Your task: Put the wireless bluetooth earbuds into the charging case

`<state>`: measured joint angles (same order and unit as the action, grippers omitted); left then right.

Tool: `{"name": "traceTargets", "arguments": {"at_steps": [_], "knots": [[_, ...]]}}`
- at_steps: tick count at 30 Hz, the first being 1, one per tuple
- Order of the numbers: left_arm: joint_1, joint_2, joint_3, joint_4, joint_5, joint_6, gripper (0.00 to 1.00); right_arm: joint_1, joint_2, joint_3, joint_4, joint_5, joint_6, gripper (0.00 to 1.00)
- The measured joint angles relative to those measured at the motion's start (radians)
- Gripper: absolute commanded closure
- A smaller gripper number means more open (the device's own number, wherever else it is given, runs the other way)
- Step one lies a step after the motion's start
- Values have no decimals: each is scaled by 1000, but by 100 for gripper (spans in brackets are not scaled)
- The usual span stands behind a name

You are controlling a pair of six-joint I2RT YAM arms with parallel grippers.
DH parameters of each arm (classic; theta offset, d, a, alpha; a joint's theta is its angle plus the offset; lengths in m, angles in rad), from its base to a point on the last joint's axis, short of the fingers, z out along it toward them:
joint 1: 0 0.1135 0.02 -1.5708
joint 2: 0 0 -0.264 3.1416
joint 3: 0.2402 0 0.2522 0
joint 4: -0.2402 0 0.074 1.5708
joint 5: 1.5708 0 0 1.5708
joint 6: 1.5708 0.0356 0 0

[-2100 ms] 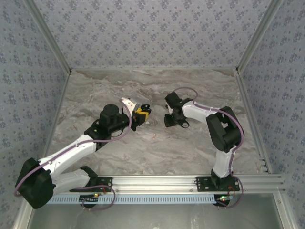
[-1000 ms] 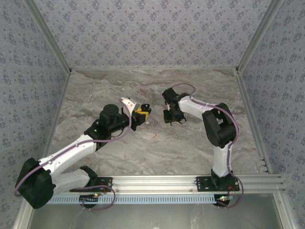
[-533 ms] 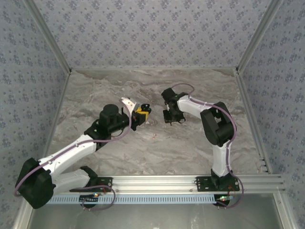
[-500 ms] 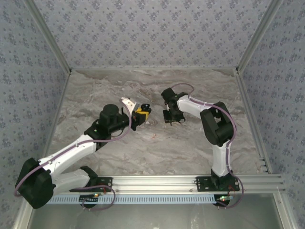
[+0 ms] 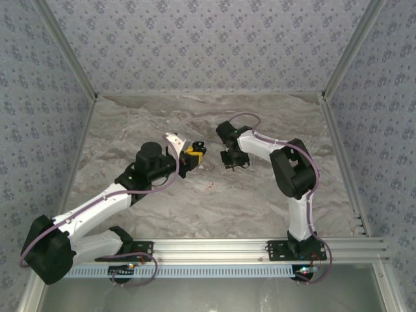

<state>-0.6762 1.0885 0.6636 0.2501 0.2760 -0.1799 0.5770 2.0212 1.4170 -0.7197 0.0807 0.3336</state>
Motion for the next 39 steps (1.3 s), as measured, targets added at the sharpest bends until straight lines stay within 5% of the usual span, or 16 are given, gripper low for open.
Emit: {"name": "traceTargets", "arguments": {"at_steps": [15, 39], "knots": [[0, 3, 0, 0, 0, 0, 78, -12, -11, -13, 11, -8, 1, 79], [0, 246, 0, 137, 9, -119, 79, -172, -447, -300, 296, -404, 26, 79]]}}
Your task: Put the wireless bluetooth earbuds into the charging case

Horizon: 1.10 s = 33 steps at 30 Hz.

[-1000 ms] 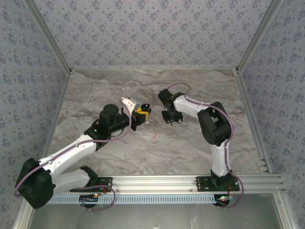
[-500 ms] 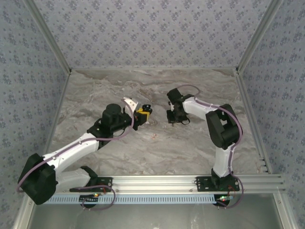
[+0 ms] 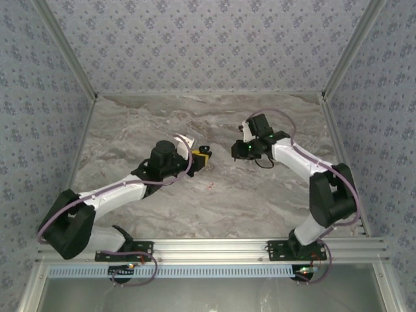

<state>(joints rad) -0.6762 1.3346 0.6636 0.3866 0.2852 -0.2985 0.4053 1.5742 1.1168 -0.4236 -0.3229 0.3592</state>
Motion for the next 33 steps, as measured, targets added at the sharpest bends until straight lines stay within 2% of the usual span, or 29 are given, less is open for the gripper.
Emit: {"name": "traceTargets", "arguments": {"at_steps": [10, 33], "knots": [[0, 48, 0, 63, 30, -37, 79, 2, -153, 0, 63, -61, 0, 78], [-1, 50, -19, 268, 124, -60, 79, 140, -236, 64, 119, -50, -13, 76]]}}
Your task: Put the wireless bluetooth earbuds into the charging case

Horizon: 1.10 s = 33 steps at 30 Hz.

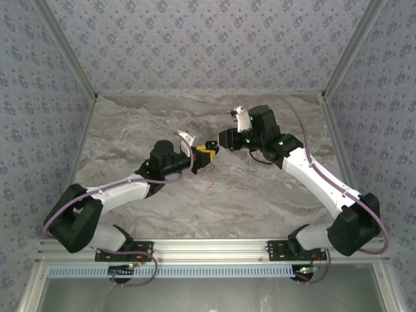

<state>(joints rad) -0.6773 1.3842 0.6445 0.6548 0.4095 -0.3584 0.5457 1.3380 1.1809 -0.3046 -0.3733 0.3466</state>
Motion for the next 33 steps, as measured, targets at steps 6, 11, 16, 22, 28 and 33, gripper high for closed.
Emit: {"name": "traceTargets", "arguments": {"at_steps": [6, 11, 16, 22, 28, 33], "knots": [[0, 0, -13, 36, 21, -10, 79, 18, -23, 4, 10, 23, -14, 76], [0, 0, -13, 60, 37, -14, 79, 33, -23, 4, 10, 47, -25, 76], [-5, 0, -13, 68, 48, -22, 78, 46, -23, 4, 10, 63, -30, 76], [-10, 0, -13, 76, 50, -29, 79, 49, -23, 4, 10, 72, -33, 76], [-10, -1, -13, 75, 51, -31, 79, 55, -23, 4, 10, 75, -34, 76], [-10, -2, -13, 75, 50, -37, 79, 59, -22, 4, 10, 77, -40, 76]]}}
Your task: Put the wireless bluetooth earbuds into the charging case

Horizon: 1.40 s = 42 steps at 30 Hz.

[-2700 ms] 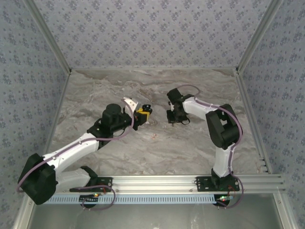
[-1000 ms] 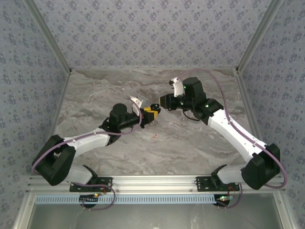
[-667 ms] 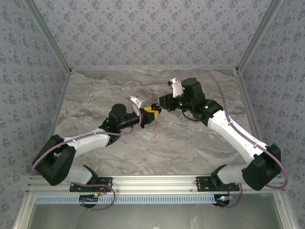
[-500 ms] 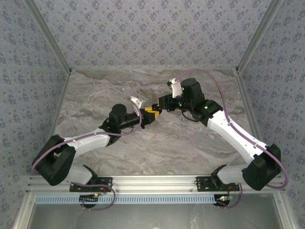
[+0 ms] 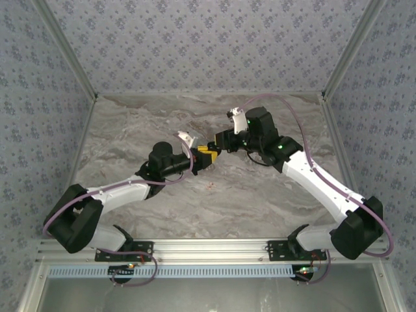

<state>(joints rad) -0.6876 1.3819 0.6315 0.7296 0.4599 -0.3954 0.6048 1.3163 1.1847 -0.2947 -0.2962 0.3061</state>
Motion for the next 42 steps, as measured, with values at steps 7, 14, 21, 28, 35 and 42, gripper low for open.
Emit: {"name": "traceTargets", "arguments": {"at_steps": [7, 14, 21, 28, 35, 42], "knots": [[0, -22, 0, -3, 0, 0, 79, 5, 2, 0, 0, 2, 0, 76], [0, -34, 0, -4, 0, 0, 79, 7, 17, 0, 0, 4, 0, 76], [0, -34, 0, -10, 0, 0, 79, 13, 18, 0, 0, 4, 0, 76], [0, -34, 0, -21, -3, 0, 79, 18, 20, 0, 0, 5, 0, 76], [0, -34, 0, -22, -3, 0, 79, 19, 31, 0, 0, 6, 0, 76], [0, -34, 0, -22, -3, 0, 79, 25, 34, 0, 0, 13, 0, 76]]}}
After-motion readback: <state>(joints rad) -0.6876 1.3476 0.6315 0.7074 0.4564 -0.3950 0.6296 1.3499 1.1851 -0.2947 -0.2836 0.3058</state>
